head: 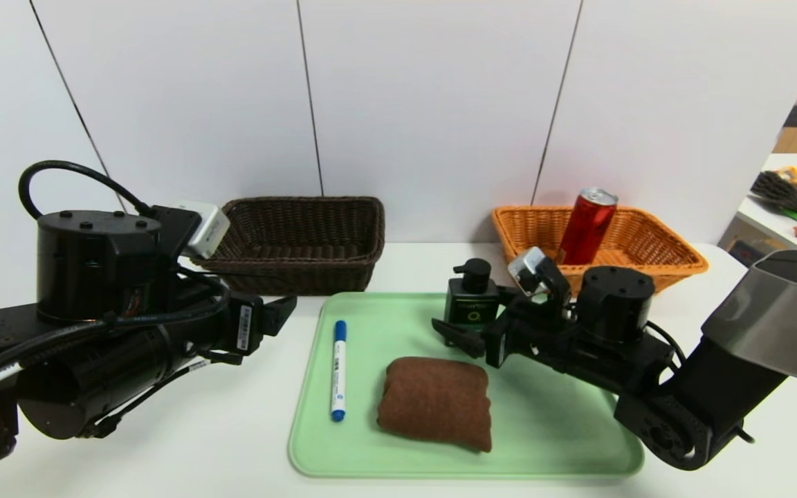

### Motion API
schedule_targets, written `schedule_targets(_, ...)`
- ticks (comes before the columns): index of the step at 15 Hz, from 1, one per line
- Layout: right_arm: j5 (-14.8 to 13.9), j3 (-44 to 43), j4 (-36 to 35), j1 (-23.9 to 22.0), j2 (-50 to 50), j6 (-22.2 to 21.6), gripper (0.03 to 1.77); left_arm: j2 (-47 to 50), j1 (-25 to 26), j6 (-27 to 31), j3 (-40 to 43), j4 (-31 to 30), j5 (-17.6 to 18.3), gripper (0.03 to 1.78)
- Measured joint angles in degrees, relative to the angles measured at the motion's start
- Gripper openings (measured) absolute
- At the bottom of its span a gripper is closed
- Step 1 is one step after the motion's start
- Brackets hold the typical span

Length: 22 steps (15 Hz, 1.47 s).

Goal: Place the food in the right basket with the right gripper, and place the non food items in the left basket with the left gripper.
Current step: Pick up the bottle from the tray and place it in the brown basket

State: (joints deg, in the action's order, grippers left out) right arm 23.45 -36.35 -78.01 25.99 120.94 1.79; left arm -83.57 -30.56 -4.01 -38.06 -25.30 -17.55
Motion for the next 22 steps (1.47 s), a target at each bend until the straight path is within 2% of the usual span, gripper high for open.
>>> schedule_targets(3, -0.2, 0.7, 3.4, 0.4, -2.3, -1.0, 1.69, -0.8, -0.1, 0.0, -0.3, -0.2, 0.1, 1.69)
schedule_targets(5, -0.1, 1.0, 7.0, 1.0, -5.4, -4.3, 1.69, -1.3, -0.1, 0.0, -0.5, -0.3, 0.1, 1.69)
schedule_targets(7, 0.1, 1.1, 9.4, 1.6, -7.7, -5.7, 1.70, -1.7, -0.3, 0.0, -0.5, -0.4, 0.0, 1.69)
schedule_targets(14, -0.4, 1.9, 9.6, 3.2, -9.3, -5.7, 1.70, -2.2, -0.7, 0.0, -0.7, -0.4, -0.2, 1.69)
schedule_targets(15, -1.2, 1.8, 9.5, 3.2, -8.9, -5.5, 1.70, -2.2, -0.7, 0.0, -0.7, -0.4, -0.2, 1.69)
schedule_targets(18, -7.1, 0.6, 8.3, 2.8, -6.2, -4.7, 1.70, -2.2, -0.8, 0.1, -0.7, -0.4, -0.2, 1.69)
schedule_targets(22, -7.8, 0.8, 5.4, 2.5, -3.8, -4.6, 1.70, -2.2, -0.8, 0.1, -0.7, -0.4, -0.3, 1.69)
